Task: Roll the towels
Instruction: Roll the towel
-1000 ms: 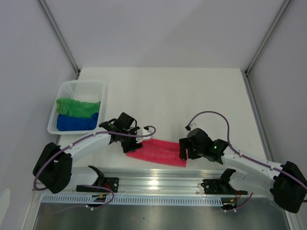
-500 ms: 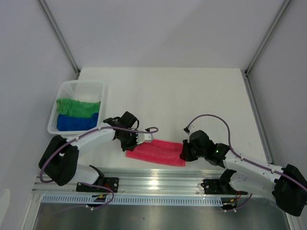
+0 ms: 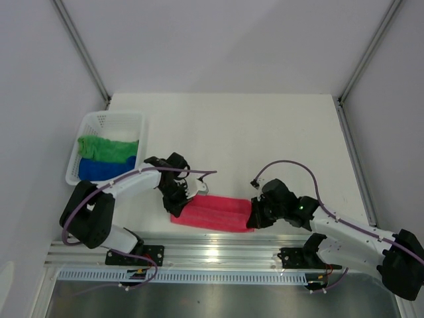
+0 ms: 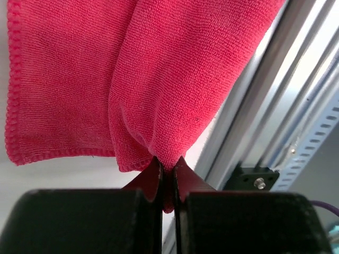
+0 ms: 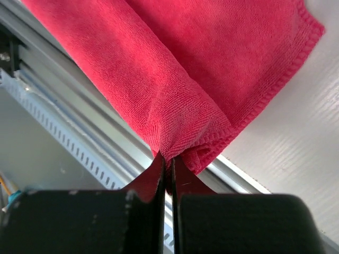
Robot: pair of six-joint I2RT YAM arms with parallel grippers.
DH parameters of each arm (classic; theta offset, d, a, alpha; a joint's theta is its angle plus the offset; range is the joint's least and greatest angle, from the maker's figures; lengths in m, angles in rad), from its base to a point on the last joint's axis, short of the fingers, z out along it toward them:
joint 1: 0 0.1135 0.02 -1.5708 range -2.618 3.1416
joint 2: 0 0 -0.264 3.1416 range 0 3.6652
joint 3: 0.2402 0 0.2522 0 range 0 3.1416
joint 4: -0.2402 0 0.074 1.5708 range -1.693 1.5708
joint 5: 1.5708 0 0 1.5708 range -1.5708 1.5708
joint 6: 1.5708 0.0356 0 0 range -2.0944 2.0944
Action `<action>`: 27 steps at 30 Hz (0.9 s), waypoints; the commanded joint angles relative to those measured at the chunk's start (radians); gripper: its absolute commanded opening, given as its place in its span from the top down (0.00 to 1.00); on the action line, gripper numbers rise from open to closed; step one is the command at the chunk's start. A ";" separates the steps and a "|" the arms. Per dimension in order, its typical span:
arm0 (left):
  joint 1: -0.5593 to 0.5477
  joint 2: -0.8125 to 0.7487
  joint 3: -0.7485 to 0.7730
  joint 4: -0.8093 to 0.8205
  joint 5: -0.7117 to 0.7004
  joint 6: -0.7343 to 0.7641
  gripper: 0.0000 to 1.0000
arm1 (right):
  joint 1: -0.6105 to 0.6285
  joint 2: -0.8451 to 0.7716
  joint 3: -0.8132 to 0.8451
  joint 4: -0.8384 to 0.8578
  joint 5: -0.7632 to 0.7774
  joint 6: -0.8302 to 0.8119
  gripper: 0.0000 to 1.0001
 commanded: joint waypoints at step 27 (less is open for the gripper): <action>0.191 0.184 0.284 -0.081 -0.012 -0.111 0.55 | -0.276 0.221 0.193 -0.051 0.050 -0.128 0.43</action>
